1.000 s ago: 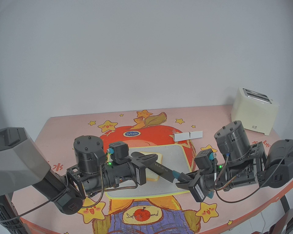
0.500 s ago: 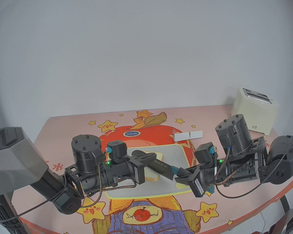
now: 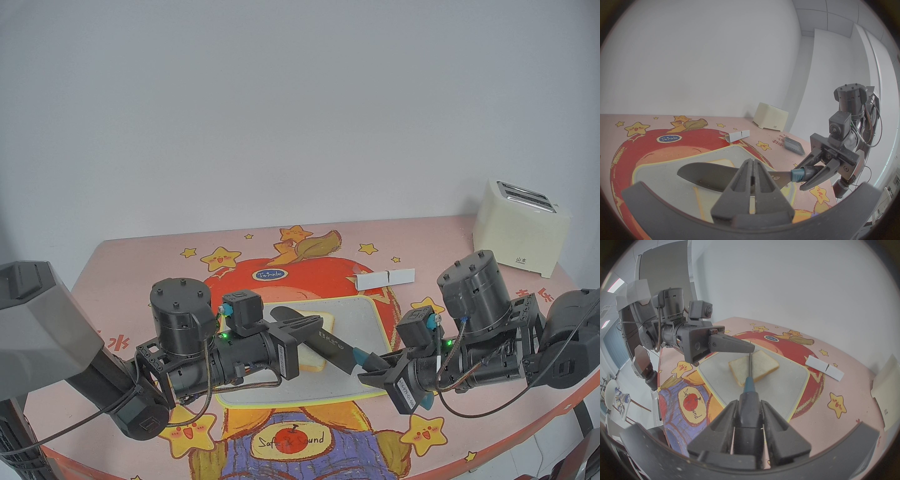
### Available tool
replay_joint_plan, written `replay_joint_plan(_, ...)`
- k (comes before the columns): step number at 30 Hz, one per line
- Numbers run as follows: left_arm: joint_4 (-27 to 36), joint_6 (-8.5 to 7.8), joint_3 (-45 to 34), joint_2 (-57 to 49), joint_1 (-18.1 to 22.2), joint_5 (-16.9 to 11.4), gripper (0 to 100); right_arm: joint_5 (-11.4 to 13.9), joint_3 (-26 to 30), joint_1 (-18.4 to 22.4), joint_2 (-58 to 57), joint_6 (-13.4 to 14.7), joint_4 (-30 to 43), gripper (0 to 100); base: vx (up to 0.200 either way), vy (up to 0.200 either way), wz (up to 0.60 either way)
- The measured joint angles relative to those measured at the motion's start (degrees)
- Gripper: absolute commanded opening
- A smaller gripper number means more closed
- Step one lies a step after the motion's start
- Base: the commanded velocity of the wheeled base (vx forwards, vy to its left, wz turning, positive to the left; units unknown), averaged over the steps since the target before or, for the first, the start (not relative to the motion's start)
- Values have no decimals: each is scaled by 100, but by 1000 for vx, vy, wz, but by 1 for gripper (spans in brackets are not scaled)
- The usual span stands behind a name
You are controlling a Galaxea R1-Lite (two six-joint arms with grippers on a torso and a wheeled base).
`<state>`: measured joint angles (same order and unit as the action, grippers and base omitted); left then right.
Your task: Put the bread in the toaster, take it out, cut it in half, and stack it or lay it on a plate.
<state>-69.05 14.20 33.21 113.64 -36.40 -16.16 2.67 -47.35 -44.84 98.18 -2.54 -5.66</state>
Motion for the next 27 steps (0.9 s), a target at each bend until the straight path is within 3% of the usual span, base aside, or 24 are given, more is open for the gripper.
replay_joint_plan(9, 54, -15, -2, -217, 0, 18, 0, 0, -9, -11, -44, 0, 71, 0, 0, 0, 0)
replay_joint_plan(18, -885, -2, -50, -356, 24, 5, 0, 6, -89, 5, -100, 0, 65, 0, 0, 0, 0)
replay_joint_plan(27, -1093, 0, -63, -697, 105, -44, 0, 4, -105, 13, -155, 0, 51, 0, 0, 0, 0)
